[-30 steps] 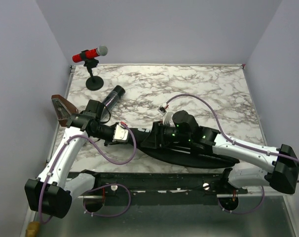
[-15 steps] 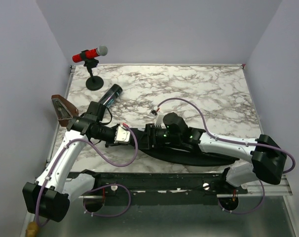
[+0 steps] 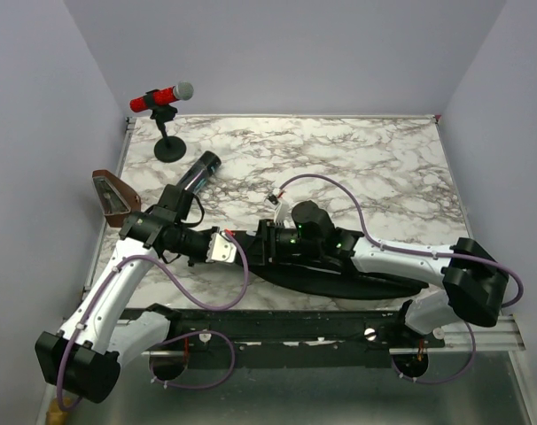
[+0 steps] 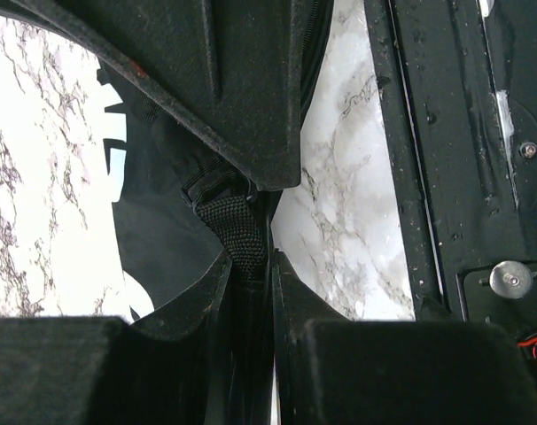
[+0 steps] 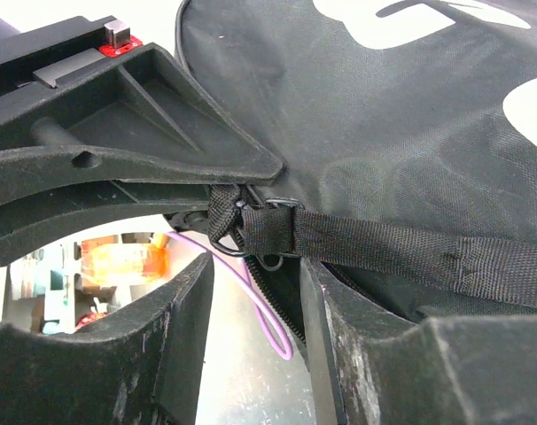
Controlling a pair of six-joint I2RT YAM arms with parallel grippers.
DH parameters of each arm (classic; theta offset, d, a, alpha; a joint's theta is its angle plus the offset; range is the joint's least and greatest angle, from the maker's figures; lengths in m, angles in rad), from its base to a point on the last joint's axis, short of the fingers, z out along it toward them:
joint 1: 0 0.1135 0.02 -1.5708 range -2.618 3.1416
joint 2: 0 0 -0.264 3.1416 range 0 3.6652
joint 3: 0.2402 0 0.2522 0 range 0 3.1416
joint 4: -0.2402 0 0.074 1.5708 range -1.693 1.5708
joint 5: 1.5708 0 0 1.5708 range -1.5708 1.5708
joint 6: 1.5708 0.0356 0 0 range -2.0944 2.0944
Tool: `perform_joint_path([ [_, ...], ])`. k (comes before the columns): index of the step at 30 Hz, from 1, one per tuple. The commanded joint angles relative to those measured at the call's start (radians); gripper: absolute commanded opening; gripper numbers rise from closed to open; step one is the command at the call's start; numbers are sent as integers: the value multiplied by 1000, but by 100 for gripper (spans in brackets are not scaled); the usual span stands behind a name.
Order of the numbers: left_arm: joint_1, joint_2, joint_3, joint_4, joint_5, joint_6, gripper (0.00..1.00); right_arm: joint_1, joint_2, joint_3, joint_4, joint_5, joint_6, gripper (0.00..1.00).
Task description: Pack up the badminton gear
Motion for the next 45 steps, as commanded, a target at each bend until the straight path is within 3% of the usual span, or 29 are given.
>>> perform_joint_path([
  [1,-36,-6,1,-55,-15,13,0,-3,19,28,71,-1,3,49],
  [11,-70,-33,-8,-17,-86,10,0,-5,44,55,112,-24,17,32],
  [19,-73,-37,-14,8,-104,1,0,-5,31,35,118,-22,23,27],
  [29,-73,-40,-2,6,-107,-1,0,-8,33,38,66,-28,8,32],
  [34,-73,-42,1,-4,-113,5,0,-9,39,59,11,-22,-20,45],
  [45,-73,-45,-1,6,-122,-1,0,-9,31,58,-26,-37,-37,36],
])
